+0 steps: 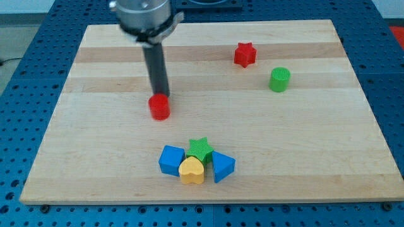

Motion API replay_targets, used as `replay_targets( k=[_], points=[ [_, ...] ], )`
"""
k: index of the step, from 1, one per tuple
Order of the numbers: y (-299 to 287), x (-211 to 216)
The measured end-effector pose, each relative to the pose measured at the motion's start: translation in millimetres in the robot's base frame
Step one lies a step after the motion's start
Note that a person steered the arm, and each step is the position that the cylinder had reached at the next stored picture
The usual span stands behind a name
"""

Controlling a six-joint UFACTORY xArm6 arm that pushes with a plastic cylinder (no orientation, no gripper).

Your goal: Place the red circle towards the bottom left

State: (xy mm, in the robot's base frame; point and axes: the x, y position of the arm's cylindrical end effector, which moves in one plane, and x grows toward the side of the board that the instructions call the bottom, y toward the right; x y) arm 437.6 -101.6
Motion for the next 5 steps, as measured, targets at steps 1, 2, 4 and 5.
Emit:
replay_targets(
  k=[1, 2, 4, 5],
  points=[
    [8, 11],
    [70, 33],
    [-5, 43],
    [-5, 28]
  ],
)
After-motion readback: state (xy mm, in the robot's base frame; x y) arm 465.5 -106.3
